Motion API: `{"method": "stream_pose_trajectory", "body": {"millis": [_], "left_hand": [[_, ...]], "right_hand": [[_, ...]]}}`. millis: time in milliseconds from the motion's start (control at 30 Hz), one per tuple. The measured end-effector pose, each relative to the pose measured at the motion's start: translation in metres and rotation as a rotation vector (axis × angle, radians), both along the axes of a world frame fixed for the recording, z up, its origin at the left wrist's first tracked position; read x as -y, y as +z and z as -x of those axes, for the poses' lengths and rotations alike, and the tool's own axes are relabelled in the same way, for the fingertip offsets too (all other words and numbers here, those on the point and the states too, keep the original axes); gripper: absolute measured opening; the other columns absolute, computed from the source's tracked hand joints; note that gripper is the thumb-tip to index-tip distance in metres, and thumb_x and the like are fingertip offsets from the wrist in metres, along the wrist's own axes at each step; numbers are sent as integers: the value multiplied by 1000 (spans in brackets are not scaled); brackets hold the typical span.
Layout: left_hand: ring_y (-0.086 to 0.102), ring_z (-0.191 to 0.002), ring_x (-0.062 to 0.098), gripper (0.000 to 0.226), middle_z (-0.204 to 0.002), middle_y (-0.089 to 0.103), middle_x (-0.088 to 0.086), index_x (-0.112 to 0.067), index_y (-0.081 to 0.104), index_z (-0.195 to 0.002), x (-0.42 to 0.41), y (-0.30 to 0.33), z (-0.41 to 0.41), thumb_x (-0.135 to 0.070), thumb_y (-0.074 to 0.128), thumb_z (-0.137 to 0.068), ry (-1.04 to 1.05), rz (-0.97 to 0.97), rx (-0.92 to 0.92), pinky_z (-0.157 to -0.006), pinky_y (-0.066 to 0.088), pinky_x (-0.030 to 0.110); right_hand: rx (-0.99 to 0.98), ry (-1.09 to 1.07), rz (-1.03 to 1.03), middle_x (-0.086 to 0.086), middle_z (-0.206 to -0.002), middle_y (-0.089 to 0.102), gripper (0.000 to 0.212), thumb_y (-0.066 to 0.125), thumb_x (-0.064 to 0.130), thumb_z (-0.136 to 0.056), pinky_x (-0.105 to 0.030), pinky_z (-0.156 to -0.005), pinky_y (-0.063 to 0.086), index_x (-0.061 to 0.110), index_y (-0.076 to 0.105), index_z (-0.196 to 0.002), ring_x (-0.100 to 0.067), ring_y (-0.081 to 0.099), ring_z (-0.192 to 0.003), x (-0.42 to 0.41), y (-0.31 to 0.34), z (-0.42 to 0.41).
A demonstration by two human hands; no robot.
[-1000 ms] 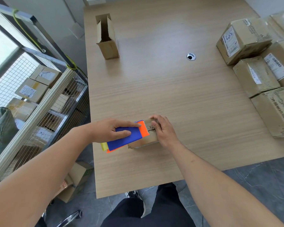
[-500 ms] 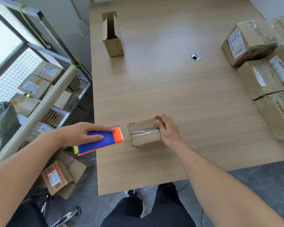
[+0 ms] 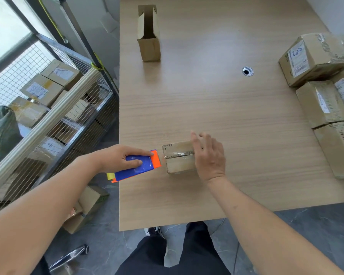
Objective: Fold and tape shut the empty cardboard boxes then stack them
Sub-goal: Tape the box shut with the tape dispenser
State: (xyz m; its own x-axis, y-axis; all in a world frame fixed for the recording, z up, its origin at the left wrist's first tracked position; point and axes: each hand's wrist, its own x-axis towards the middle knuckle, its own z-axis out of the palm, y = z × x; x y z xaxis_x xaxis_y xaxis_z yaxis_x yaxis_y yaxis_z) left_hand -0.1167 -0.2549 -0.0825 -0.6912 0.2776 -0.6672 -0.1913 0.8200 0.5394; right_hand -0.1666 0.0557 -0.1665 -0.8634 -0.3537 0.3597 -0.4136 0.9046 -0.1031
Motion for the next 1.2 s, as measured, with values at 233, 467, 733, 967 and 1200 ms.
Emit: {"method": "stream_pose_trajectory", "body": {"millis": [233,467,733,967,1200], "left_hand": [[53,-125,5,47,-141,52,-32,-75,43,-132,-16,-14,-5,-40,53,-102,40,-37,-51,-109,42,32],[52,-121,7,38,-139,53,-28,-71,51,-129,-22,-19,-5,-45,52,-101,190,-11,-25,-98,42,28],[50,-129,12,40,-148,52,-18,-61,50,-138,-17,-19,-13,-43,51,-103,195,41,-69,-95,37,26],[62,-94,18,62,-113,65,-9,-78,15,-141,1,-12,-33,-42,50,-105,156,-13,-178,-88,52,38],[53,-97,11,75,-108,55,-8,-62,13,-154,-1,-9,-45,-26,57,-104,165,-152,-370,-91,43,28]], "right_hand": [[620,-191,-25,-18,-169,-5,95,11,81,-93,-50,-125,-8,17,1,-163,-34,-9,-157,59,17,-43],[641,-124,-167,-19,-163,-32,92,16,80,-93,-57,-121,-17,26,-11,-162,-36,-34,-149,60,11,-42],[618,103,-241,-15,-168,-20,76,43,58,-94,-55,-123,-14,29,17,-159,-41,-25,-152,47,19,-26],[620,363,-112,-8,-170,-4,89,82,33,-75,-42,-126,13,25,35,-151,-25,-9,-158,33,33,-7],[416,216,-101,-15,-159,35,92,81,23,-79,-45,-124,24,26,35,-158,-37,28,-150,13,12,-19]]}}
